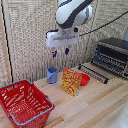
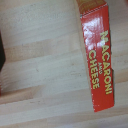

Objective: Kindly position your hand close to the oven tray's handle. Softly yet firmly grasp the handle using your hand. Slowly and with caution, draw the tray out until it is fully stretched out.

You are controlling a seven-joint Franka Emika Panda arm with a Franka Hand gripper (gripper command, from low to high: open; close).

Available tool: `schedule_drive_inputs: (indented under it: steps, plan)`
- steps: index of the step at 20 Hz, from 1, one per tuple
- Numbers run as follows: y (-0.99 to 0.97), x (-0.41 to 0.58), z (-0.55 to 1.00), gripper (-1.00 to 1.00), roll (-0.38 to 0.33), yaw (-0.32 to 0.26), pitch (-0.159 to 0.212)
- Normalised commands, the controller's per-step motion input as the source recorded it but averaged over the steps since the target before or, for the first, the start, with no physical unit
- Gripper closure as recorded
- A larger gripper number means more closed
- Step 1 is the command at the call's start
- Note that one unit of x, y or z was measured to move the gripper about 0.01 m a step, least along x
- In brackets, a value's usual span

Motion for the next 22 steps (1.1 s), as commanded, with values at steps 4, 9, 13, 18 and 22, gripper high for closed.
schedule_drive_inputs:
  steps: [4,9,13,18,22]
  plan:
    - [-0.11,0.362,-0.02,-1.0,-0.107,0.072,0.007]
    - [-0.36,0.486,0.03,-1.0,-0.111,0.125,0.0]
    - [-0.29,0.343,0.06,-1.0,-0.192,0.101,-0.01]
    - [-0.28,0.037,-0.04,-1.0,-0.29,0.111,-0.074]
    - [-0.3,0.0,-0.1,-1.0,-0.317,0.111,-0.058]
